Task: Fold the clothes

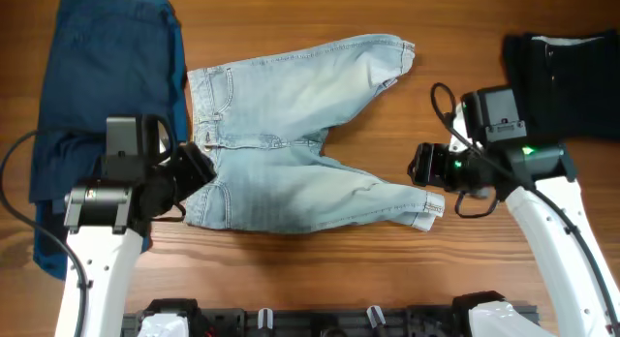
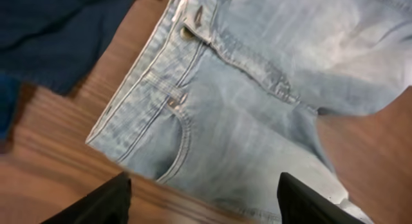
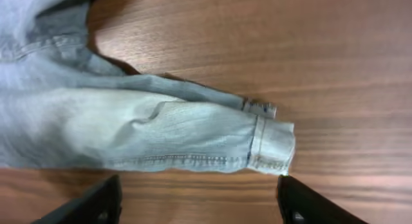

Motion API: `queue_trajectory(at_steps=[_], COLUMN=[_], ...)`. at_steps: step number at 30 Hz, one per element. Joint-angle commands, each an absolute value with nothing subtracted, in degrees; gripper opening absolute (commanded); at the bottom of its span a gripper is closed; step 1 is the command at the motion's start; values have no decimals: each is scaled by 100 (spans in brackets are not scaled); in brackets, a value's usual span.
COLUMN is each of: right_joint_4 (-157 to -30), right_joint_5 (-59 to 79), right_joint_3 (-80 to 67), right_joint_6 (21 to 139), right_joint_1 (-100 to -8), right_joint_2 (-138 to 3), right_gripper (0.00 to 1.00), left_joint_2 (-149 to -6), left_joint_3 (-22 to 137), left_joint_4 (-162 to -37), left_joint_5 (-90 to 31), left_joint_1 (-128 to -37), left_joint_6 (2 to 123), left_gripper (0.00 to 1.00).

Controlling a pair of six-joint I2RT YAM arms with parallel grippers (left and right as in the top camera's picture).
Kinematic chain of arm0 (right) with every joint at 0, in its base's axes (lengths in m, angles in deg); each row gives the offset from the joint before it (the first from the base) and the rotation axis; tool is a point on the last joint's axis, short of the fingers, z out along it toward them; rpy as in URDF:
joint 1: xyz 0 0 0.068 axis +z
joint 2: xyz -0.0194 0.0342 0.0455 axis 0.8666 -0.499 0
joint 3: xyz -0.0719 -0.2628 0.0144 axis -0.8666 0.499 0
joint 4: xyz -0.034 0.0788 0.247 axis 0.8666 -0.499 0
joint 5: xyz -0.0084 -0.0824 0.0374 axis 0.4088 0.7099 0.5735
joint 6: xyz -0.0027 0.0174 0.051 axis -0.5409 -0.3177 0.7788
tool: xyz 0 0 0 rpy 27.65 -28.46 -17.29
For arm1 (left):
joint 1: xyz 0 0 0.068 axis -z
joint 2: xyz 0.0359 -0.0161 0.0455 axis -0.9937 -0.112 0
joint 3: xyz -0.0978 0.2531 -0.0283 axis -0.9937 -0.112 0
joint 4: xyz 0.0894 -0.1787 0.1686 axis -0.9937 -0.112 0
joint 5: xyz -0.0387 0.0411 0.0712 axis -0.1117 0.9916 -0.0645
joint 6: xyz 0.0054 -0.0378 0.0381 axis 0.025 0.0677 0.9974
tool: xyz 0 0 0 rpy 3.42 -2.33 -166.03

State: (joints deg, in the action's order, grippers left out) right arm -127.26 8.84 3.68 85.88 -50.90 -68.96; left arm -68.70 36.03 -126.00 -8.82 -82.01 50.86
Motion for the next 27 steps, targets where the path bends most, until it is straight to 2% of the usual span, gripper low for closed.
queue_trajectory(at_steps=[1,4,6,12,16,18,19,21,25,26,27], right_joint_4=[-12728,-12728,-12698,-11854,-11065,-10886,-10875,-10901,-11109,-11170,-11273], right_joint_5=[746,573,576,438,600,746,834,949,1028,1089,1231], right_joint_3=[720,1074,1378,2060,2333,2493,2567,2661,2692,2692,2692], right_joint_6=[9924,10300,10558,11218,11552,11644,11694,11698,11694,11692,11692], right_joint_1=[-5116,-5116,-5116,-5116,-5116,-5116,-5116,-5116,-5116,-5116,-5116], right_joint_2=[-6864,-6864,-6864,-6864,-6864,-6864,-6864,-6864,-6864,-6864,-6864], right_gripper=[86,87,89,89,82,73,61,55,53,49,38], left_joint_2=[-6894,-6993,-7115,-7576,-7747,-7753,-7753,-7753,-7753,-7753,-7753], left_joint_3=[3693,3691,3691,3691,3691,3691,3691,3691,3691,3691,3691], left_joint_4=[-12895,-13133,-13284,-13290,-13155,-13087,-13068,-13048,-12995,-12982,-12965], left_joint_5=[-781,-781,-779,-775,-775,-777,-777,-775,-777,-777,-777], left_joint_1=[-8181,-8181,-8181,-8181,-8181,-8181,-8181,-8181,-8181,-8181,-8181], left_joint_6=[5209,5191,5191,5196,5211,5211,5213,5213,5211,5213,5213], left_gripper=[50,19,4,4,4,4,4,4,4,4,4])
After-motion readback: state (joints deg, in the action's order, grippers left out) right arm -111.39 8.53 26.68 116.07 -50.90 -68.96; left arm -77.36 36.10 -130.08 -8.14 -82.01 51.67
